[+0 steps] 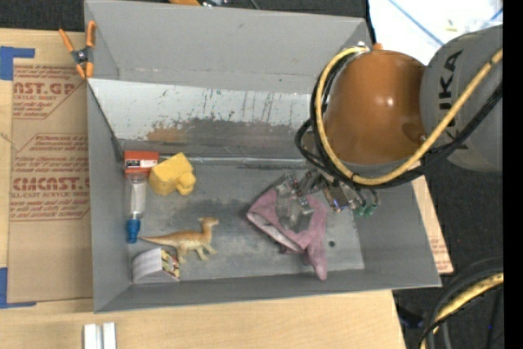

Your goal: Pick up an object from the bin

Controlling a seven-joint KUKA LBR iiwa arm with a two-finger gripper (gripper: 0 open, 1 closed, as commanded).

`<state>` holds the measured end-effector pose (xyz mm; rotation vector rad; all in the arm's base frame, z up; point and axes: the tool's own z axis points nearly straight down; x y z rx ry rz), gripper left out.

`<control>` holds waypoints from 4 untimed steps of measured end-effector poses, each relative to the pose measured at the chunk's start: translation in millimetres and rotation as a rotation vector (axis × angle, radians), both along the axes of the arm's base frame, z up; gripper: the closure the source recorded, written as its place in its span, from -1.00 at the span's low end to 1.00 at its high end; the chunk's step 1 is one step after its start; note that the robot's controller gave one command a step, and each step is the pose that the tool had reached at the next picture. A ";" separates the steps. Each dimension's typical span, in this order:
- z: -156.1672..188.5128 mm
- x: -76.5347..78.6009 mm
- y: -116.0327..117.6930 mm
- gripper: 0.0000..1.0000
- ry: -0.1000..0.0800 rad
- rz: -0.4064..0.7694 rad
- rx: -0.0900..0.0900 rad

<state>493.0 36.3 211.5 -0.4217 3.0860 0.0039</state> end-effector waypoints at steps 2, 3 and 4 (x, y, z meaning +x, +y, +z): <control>14.0 53.8 -36.7 -1.00 -0.021 -0.047 0.000; -64.7 40.7 -6.3 -1.00 -0.025 0.060 -0.003; -69.6 38.5 -5.8 -1.00 -0.021 0.061 -0.002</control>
Offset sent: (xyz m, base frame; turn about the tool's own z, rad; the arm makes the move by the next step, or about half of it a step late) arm 0.0000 0.0000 0.0000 0.0000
